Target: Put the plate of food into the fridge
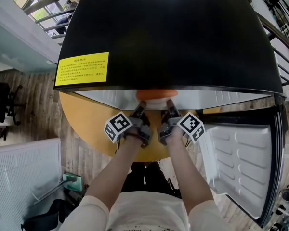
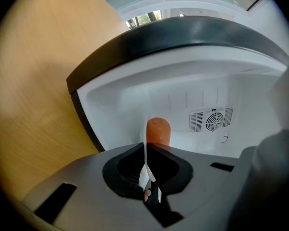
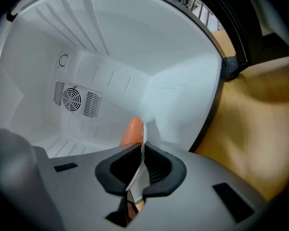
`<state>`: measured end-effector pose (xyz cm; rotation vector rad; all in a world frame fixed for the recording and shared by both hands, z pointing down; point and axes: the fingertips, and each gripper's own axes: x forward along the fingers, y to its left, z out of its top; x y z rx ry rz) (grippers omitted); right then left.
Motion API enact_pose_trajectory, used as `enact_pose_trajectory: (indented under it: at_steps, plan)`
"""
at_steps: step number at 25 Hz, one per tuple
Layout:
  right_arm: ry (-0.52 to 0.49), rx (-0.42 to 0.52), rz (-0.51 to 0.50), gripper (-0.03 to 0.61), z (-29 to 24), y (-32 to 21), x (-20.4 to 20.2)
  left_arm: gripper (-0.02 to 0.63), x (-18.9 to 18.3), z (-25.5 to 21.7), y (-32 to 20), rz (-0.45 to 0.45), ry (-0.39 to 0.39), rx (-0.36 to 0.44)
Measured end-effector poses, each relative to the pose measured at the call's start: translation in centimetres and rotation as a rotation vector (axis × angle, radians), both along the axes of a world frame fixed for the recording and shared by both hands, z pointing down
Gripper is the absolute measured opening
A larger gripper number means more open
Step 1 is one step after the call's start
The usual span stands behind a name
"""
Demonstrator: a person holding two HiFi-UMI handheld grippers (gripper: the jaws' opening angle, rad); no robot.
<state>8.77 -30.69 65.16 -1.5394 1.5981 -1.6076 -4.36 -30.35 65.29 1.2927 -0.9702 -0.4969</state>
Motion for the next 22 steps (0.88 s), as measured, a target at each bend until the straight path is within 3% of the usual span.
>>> enact_pose_trajectory:
  at_steps: [22]
  plan:
    - [0.068,-0.02,-0.009,0.041,0.9,-0.7,0.5,0.034,0.6,1.3,-0.5,0.006,-0.022,-0.04]
